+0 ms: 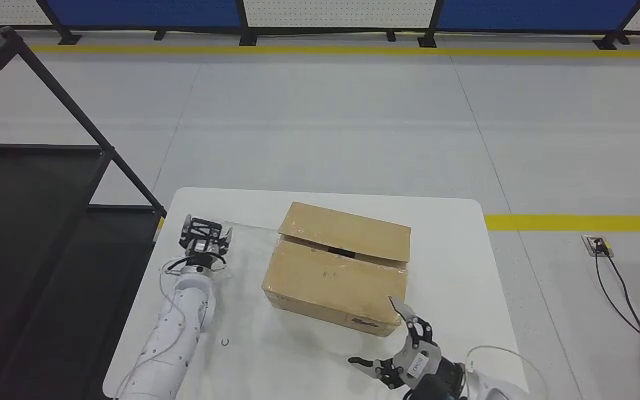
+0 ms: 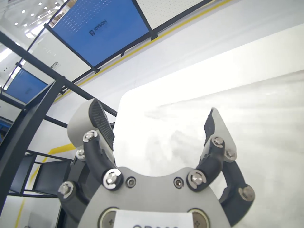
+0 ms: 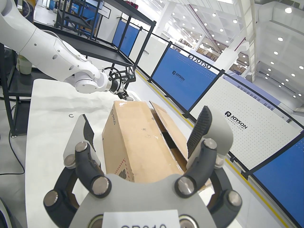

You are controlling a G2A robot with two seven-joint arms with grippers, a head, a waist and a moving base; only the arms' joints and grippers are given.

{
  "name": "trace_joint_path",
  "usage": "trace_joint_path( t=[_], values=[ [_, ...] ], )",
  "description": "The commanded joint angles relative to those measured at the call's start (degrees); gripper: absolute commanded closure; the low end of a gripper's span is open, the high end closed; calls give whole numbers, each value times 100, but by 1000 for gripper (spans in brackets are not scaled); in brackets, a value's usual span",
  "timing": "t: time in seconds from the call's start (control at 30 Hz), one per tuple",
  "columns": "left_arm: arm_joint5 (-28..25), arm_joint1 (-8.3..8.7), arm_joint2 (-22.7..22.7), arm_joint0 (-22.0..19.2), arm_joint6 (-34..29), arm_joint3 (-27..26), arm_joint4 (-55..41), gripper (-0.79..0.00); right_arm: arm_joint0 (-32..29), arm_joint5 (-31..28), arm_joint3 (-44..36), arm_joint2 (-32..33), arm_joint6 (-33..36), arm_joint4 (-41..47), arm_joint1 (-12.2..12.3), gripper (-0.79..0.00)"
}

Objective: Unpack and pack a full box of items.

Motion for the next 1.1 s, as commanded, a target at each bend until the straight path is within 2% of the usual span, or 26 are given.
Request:
trace_joint_path(
  t=[0.0, 0.17, 0.3, 0.57, 0.73, 0.83, 0.93, 0.97, 1.07],
  values=[
    [89, -4, -68, 8, 41, 35, -151, -785, 28, -25, -13, -18, 30, 4, 1, -785],
    [104, -6, -163, -32, -51, 166, -349, -785, 121, -73, -30, -61, 88, 5, 3, -785],
    [-27, -4, -160, 32, 123, 170, -385, -785, 173, -97, -26, -89, 123, 6, 6, -785],
    [-1320, 124, -15, 353, 604, -121, 139, -785, 194, -87, -15, -95, 133, 18, 16, -785],
    [-1690, 164, -72, 738, 1007, -622, -43, -785, 204, -120, -33, -49, 265, 70, 25, -785],
    [-1893, 231, -33, 1069, 1246, -959, 292, -785, 232, -239, 43, 28, 555, 629, 11, -785],
    [-1931, 282, -29, 1342, 1369, -1286, 520, -785, 358, -471, 211, 107, 1134, 1330, -8, -785],
    [-1937, 292, -32, 1435, 1412, -1397, 544, -785, 392, -453, 227, 131, 1389, 1398, -11, -785],
    [-2001, 323, -27, 1669, 1516, -1720, 638, -785, 392, -453, 227, 131, 1389, 1398, -11, -785]
  ],
)
